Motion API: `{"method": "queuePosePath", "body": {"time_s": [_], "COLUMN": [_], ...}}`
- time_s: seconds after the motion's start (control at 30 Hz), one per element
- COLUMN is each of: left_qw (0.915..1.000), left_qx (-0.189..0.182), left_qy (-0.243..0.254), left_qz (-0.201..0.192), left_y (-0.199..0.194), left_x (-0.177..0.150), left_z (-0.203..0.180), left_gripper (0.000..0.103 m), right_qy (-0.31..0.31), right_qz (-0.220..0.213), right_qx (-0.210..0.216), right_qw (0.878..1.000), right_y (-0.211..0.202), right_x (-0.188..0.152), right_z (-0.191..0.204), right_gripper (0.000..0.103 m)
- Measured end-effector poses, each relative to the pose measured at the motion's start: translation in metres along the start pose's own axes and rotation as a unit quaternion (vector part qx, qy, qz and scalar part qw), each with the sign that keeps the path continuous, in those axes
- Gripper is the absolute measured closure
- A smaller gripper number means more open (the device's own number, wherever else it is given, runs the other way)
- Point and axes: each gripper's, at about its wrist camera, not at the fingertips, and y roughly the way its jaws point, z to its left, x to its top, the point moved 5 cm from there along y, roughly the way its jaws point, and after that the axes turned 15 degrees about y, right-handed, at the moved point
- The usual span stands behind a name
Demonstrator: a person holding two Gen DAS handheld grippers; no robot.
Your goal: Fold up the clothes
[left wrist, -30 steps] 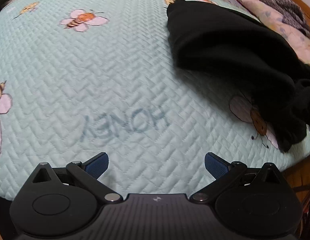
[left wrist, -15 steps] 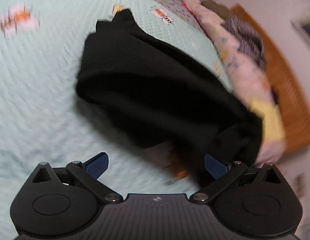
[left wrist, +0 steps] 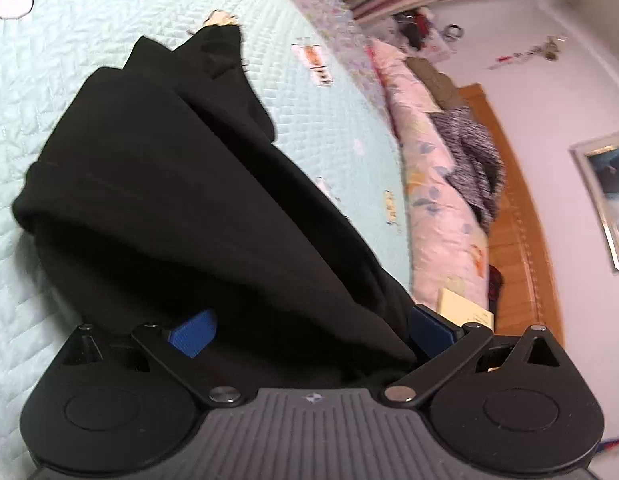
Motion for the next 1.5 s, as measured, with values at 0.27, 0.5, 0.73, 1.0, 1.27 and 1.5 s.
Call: {"method": "queuePosePath", "body": {"time_s": [0.27,0.5,0.73,1.0,1.27,1.5], "left_qw": [0.9977,0.9588,0.8953,0.8167,0.7916,0.8570], "left_qx": [0.067,0.164,0.207,0.380,0.455,0.413], "left_qy": [0.003,0.226,0.355,0.351,0.316,0.258], "left_qz": [0.002,-0.053,-0.171,-0.256,-0.258,-0.169], "left_y": [0.042,0.004,-0.099,-0.224,-0.304,-0.318], "left_x": [0.022,0.005,0.018,0.038,0.026,-0.021], "left_z": [0.017,-0.034,-0.108,-0.076,-0.019,0.064], "left_gripper": [0.054,0.097,0.099,0.099,0.096,0.078], "right_qy": [-0.032,-0.080,-0.089,-0.097,-0.117,-0.019], "right_qz": [-0.001,-0.010,-0.031,-0.015,0.076,0.146], "right_qx": [-0.005,-0.020,-0.036,0.053,0.081,0.115], "right_qw": [0.999,0.997,0.995,0.994,0.987,0.982], "right_y": [0.002,-0.003,-0.020,-0.031,-0.023,-0.025], "right_x": [-0.011,-0.022,-0.013,-0.005,-0.032,-0.029], "right_z": [0.000,0.003,-0.001,0.045,0.056,0.040], "right_gripper": [0.032,0.031,0.031,0.023,0.020,0.020]}}
